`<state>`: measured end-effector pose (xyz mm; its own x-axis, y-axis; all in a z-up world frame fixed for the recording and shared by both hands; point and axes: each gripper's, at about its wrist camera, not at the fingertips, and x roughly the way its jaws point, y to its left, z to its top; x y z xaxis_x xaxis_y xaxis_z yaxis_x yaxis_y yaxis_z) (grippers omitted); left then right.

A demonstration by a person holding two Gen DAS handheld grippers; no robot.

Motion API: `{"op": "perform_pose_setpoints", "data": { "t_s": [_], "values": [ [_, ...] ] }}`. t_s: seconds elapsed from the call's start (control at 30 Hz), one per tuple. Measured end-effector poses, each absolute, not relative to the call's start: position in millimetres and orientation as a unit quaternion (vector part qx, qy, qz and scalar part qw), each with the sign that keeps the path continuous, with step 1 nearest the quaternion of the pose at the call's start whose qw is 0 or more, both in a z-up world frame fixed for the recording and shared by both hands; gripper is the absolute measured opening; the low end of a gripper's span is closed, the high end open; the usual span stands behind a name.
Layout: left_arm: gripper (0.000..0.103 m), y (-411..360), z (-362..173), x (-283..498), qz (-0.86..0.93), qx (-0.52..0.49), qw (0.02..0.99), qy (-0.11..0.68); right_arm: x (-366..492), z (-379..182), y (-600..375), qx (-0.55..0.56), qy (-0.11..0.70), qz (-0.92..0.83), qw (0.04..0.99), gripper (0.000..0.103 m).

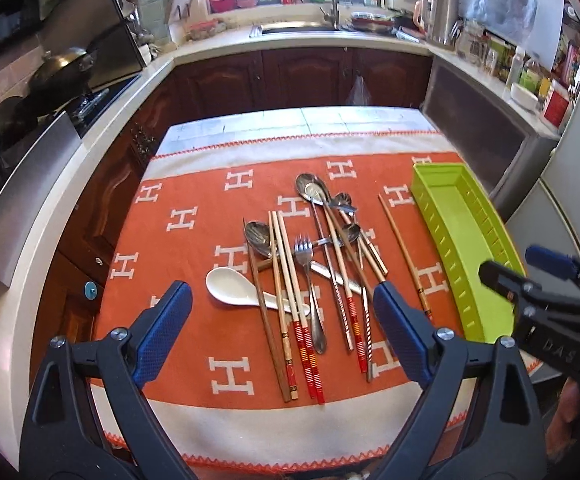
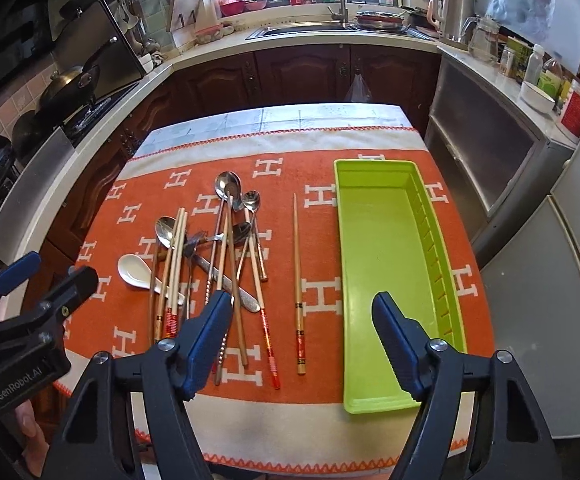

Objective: Organize utensils
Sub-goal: 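Close the left tool on a wooden chopstick while the right tool grasps another chopstick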

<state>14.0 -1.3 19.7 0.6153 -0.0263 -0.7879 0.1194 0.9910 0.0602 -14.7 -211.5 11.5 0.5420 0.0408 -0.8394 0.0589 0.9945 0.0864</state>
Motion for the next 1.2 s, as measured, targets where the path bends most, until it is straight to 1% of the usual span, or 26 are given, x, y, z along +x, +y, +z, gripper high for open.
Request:
{"op": "perform_pose_setpoints", "data": {
  "t_s": [0.1, 0.17, 0.23, 0.3, 0.33, 0.53, 0.6, 0.67, 0.7, 0.73, 0.87, 0.93, 1.03, 1.2],
  "values": [
    [0.091, 4.6, 18.4, 19.9, -0.049, 0.05, 0.891, 0.449, -4.6, 15.1, -206.9, 0.051, 0.477, 0.008, 0.877, 0.068],
    [0.091, 7.5, 20.6, 21.1, -0.062, 0.049, 0.894, 0.442, 4.0, 17.0, -202.6, 0.05, 0.478, 0.02, 0.877, 0.068],
    [0.091, 9.2, 21.3, 23.1, -0.071, 0.046, 0.894, 0.439, 10.5, 18.5, -198.9, 0.047, 0.478, 0.026, 0.877, 0.064],
    [0.091, 13.5, 20.6, 27.8, -0.077, 0.039, 0.893, 0.442, 18.3, 17.0, -194.9, 0.047, 0.48, 0.035, 0.875, 0.063],
    [0.091, 16.3, 18.8, 31.5, -0.077, 0.035, 0.891, 0.446, 22.6, 15.6, -192.4, 0.047, 0.482, 0.038, 0.874, 0.059],
    [0.09, 40.8, -8.6, 51.6, -0.055, 0.015, 0.878, 0.475, 48.3, -10.8, -178.2, 0.048, 0.506, 0.059, 0.859, 0.052],
    [0.088, 50.0, -23.5, 55.9, -0.054, 0.004, 0.871, 0.488, 55.1, -23.2, -172.6, 0.05, 0.513, 0.068, 0.854, 0.049],
    [0.074, 58.7, -39.2, 60.0, -0.061, -0.013, 0.862, 0.502, 62.5, -37.7, -166.0, 0.043, 0.521, 0.072, 0.849, 0.045],
    [0.072, 62.6, -49.1, 61.8, -0.064, -0.021, 0.856, 0.513, 65.9, -44.5, -163.3, 0.041, 0.524, 0.073, 0.847, 0.043],
    [0.068, 65.8, -57.8, 63.5, -0.067, -0.029, 0.849, 0.523, 69.6, -52.0, -160.0, 0.04, 0.529, 0.076, 0.844, 0.04],
    [0.047, 75.3, -93.8, 65.9, -0.083, -0.061, 0.822, 0.561, 79.1, -77.6, -154.0, 0.046, 0.543, 0.087, 0.834, 0.035],
    [0.04, 76.0, -107.4, 67.0, -0.091, -0.071, 0.813, 0.571, 82.5, -88.7, -151.1, 0.049, 0.549, 0.091, 0.83, 0.033],
    [0.038, 69.7, -119.8, 70.4, -0.091, -0.066, 0.811, 0.574, 88.1, -104.4, -145.3, 0.05, 0.556, 0.099, 0.824, 0.026],
    [0.032, 58.1, -130.7, 78.3, -0.092, -0.065, 0.807, 0.58, 95.4, -118.0, -141.6, 0.049, 0.559, 0.099, 0.822, 0.02]
  ]
}}
